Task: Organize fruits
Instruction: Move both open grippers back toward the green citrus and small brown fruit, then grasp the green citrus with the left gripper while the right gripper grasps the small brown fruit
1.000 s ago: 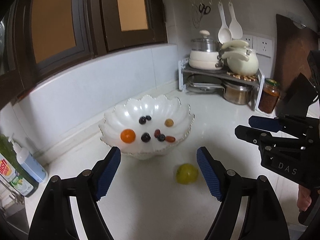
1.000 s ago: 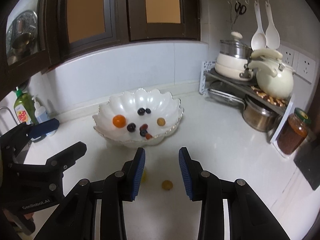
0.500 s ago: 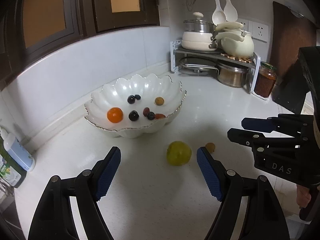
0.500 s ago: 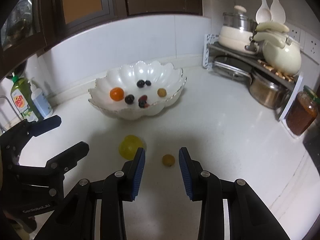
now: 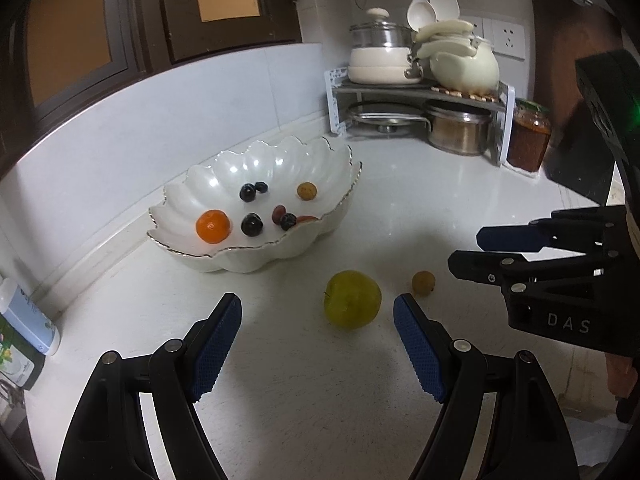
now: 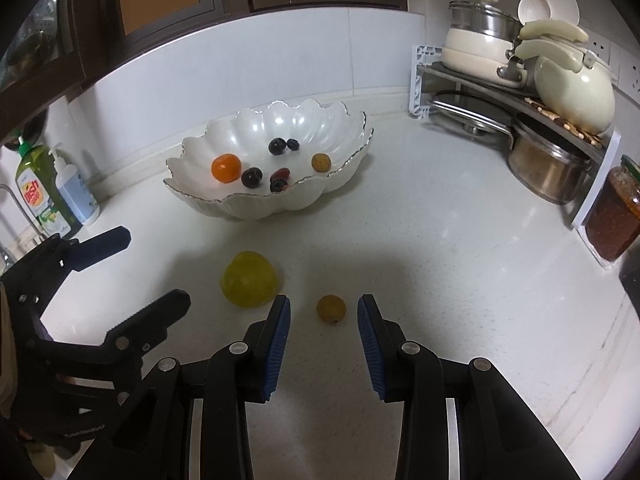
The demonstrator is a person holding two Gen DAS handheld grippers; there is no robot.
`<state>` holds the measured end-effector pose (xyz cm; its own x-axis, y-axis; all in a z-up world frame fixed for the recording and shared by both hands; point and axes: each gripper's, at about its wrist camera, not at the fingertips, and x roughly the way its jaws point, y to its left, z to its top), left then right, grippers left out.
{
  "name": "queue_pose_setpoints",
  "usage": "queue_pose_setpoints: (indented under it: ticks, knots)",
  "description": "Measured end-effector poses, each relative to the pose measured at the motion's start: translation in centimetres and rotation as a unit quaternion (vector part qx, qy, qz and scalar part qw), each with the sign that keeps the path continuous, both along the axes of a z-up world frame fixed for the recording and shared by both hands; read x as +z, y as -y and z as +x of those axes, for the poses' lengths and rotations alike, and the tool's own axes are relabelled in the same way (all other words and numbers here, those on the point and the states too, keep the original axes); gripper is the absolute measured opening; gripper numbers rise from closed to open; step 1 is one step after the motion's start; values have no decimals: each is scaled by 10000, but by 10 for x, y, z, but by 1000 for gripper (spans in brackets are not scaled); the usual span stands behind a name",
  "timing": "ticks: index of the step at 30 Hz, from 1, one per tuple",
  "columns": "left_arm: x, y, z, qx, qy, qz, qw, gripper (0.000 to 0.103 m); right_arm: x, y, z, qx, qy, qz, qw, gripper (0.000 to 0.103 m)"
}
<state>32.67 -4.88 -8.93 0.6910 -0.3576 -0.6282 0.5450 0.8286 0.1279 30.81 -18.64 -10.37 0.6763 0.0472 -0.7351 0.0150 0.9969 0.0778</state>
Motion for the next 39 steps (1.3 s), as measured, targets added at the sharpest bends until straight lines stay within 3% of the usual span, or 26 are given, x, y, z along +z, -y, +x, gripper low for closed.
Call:
queue_pose_setpoints:
  ticks: [29, 35, 39]
  knots:
    - [-52, 38, 36, -344, -491, 266, 9978, 78, -47, 13, 41, 289, -522, 248, 9979, 36]
    - [-57, 46, 42, -432, -507, 328, 9972, 71, -53, 13, 45, 359, -600, 260, 9972, 36]
    - [-60, 49, 45, -489, -583, 372, 9964, 57, -55, 15, 46, 316, -609, 285, 9972, 31]
